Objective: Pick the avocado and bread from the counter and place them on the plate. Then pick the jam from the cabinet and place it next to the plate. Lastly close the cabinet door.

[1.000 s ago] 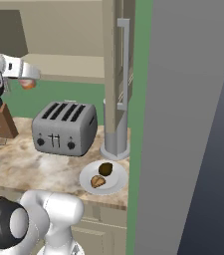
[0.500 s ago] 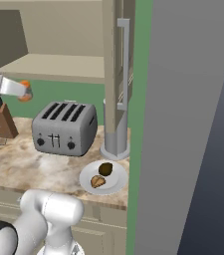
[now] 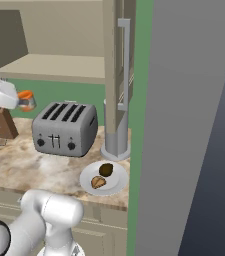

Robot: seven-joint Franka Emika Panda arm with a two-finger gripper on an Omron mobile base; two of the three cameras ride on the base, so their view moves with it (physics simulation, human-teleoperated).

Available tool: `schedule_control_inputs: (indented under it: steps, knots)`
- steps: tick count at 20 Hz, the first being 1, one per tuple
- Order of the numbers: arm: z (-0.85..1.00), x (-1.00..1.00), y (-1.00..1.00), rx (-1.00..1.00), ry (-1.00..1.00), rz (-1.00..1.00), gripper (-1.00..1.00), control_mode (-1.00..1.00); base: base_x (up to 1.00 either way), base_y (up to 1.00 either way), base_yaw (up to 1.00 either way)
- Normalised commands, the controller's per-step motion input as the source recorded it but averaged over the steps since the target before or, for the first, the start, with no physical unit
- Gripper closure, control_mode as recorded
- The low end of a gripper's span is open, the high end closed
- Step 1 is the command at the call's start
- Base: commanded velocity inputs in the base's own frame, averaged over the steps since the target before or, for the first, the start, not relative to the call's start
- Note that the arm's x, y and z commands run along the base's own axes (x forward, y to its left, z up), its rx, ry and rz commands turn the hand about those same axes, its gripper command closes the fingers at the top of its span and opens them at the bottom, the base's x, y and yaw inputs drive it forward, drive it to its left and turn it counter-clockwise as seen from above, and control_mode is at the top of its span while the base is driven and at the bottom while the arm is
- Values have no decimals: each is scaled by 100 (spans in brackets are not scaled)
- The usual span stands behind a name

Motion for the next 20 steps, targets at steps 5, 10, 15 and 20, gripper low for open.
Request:
schedule_control_inputs:
  steps: [5, 10, 15, 20]
  knots:
    - [-29, -27, -26, 2, 0, -21, 100, -100, 0, 0, 0]
    - [-32, -28, -25, 5, -4, -13, 100, -100, 0, 0, 0]
    - [-38, -9, -11, 4, -2, -7, 100, -100, 0, 0, 0]
    - [-46, 0, -1, 2, 0, -1, 100, -100, 0, 0, 0]
